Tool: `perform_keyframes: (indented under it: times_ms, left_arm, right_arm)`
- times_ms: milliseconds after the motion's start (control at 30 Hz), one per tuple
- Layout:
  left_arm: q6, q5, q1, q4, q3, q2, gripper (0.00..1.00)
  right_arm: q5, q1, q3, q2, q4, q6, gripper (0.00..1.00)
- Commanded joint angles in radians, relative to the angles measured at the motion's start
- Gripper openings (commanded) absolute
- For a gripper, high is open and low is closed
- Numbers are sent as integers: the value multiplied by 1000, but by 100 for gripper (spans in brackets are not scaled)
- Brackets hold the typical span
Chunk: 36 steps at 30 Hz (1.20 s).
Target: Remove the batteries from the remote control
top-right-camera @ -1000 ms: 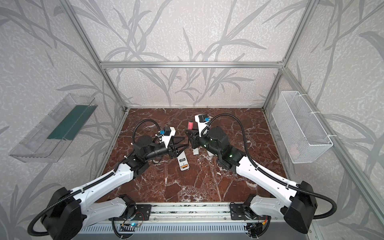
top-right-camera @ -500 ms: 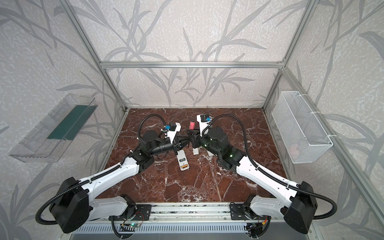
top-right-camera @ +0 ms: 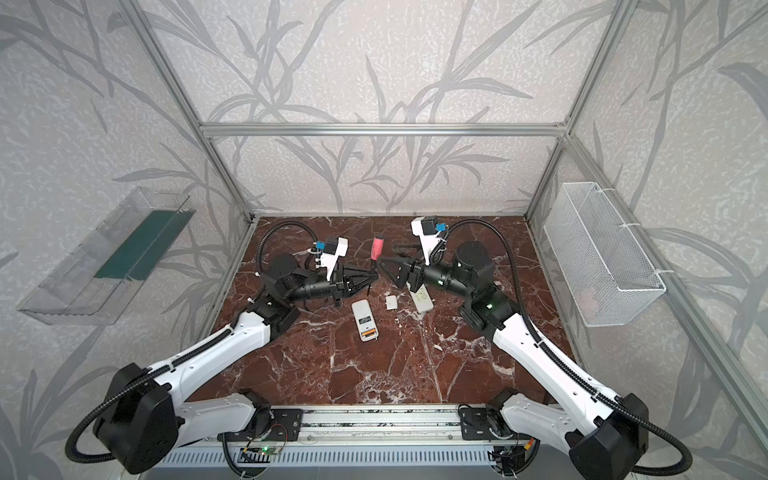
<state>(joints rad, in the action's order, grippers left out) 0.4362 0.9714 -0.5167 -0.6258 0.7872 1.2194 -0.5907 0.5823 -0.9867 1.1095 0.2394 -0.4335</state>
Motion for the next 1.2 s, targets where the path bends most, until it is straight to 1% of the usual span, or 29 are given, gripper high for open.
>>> perform_keyframes:
  times_ms: [0, 133, 333, 367, 433, 533, 567, 667, 700, 733, 767, 833, 867, 900, 933, 967, 1000, 1067, 1100, 1167]
  left_arm:
    - [113, 107, 1, -125, 43, 9, 0]
    - [140, 134, 0, -132, 46, 16, 0]
    - [136, 151, 0, -91, 38, 10, 0]
    - [132, 153, 0, -84, 38, 7, 0]
    - [120, 156, 0, -57, 41, 4, 0]
    - [70, 144, 2, 18, 51, -7, 0]
    - [41, 126, 3, 60, 55, -17, 4]
    - [-65, 43, 7, 202, 48, -64, 40]
    - [-95, -3, 7, 246, 35, -88, 47]
    - [-117, -47, 9, 281, 21, -112, 51]
    - [-137, -96, 10, 320, 0, -141, 53]
    - [-155, -199, 11, 409, -34, -196, 54]
    - [-151, -253, 11, 456, -49, -224, 54]
    - [-139, -307, 9, 496, -64, -248, 54]
    - [-128, -319, 7, 506, -83, -266, 55]
    - [-152, -300, 0, 492, -102, -278, 55]
    - [-199, -305, -21, 487, -120, -295, 56]
    - [-293, -423, -97, 498, -143, -333, 56]
    - [-332, -494, -133, 492, -151, -346, 54]
    - [-366, -623, -197, 477, -147, -347, 50]
  right_arm:
    - [-205, -4, -29, 58, 181, -86, 71]
    - [-268, -5, -55, 128, 280, -170, 66]
    - [-297, -5, -88, 171, 287, -194, 54]
    - [-302, -5, -91, 173, 283, -194, 50]
    - [-310, -5, -94, 179, 269, -194, 38]
    - [-311, -6, -88, 178, 264, -181, 0]
    - [-292, -5, -82, 168, 254, -168, 0]
    - [-183, -2, -58, 118, 169, -85, 0]
    - [-122, 0, -46, 94, 132, -36, 0]
    - [-56, 8, -36, 73, 90, 2, 0]
    - [31, 23, -17, 44, 45, 53, 0]
    - [213, 71, 17, -5, -24, 150, 0]
    - [313, 101, 40, -24, -42, 176, 0]
    - [398, 126, 65, -37, -43, 173, 0]
    - [449, 143, 87, -43, -32, 152, 0]
    - [473, 154, 102, -43, -21, 128, 0]
    - [488, 165, 113, -40, -10, 101, 0]
    - [504, 191, 111, -28, -12, 76, 0]
    - [538, 215, 104, -21, -25, 68, 0]
    - [616, 271, 92, -8, -36, 79, 0]
